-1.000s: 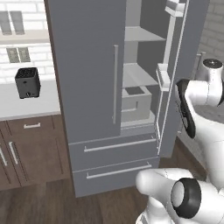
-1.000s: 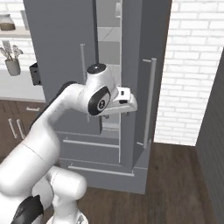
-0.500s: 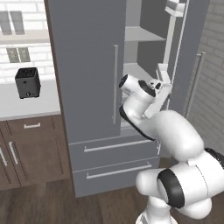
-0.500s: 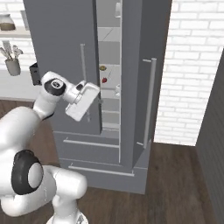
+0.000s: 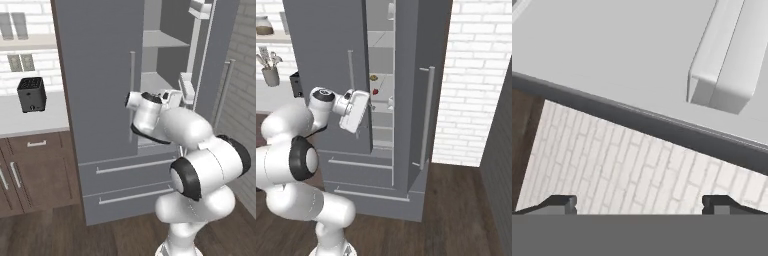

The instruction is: Take the strawberry from the fridge and place it on top of the pancake, located on the dining counter.

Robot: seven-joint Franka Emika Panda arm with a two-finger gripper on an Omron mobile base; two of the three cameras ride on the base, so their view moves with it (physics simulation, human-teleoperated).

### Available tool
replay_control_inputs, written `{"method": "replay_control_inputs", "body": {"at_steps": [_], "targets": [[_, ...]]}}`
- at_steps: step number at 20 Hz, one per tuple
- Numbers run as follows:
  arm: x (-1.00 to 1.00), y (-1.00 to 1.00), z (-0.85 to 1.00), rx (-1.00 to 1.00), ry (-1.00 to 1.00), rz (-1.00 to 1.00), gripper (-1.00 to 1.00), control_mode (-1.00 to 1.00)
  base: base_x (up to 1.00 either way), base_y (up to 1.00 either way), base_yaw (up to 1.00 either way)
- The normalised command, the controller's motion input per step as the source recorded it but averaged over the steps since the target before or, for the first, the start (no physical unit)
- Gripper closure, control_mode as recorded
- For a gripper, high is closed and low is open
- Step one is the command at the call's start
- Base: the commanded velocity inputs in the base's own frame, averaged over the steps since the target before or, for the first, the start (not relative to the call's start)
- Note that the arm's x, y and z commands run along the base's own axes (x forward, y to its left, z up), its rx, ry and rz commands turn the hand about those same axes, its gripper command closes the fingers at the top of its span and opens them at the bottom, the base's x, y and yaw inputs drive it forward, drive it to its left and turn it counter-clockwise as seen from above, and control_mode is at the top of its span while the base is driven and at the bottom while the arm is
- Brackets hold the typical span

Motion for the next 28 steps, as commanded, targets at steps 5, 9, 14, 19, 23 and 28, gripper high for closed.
{"method": "replay_control_inputs", "body": {"at_steps": [5,9,14,19,23,28], "targets": [[0.43,-0.41,0.09,0.00,-0.01,0.05,-1.00,-1.00,0.00,0.00,0.00],[0.24,-0.30,0.00,0.00,-0.08,0.05,-1.00,-1.00,0.00,0.00,0.00],[0.21,-0.32,0.00,0.00,-0.16,0.06,-1.00,-1.00,0.00,0.00,0.00],[0.03,-0.49,0.00,0.00,-0.16,0.03,-1.00,-1.00,0.00,0.00,0.00],[0.00,-0.51,0.05,0.00,-0.13,0.01,-1.00,-1.00,0.00,0.00,0.00],[0.00,-0.52,0.10,0.00,-0.08,0.00,-1.00,-1.00,0.00,0.00,0.00]]}}
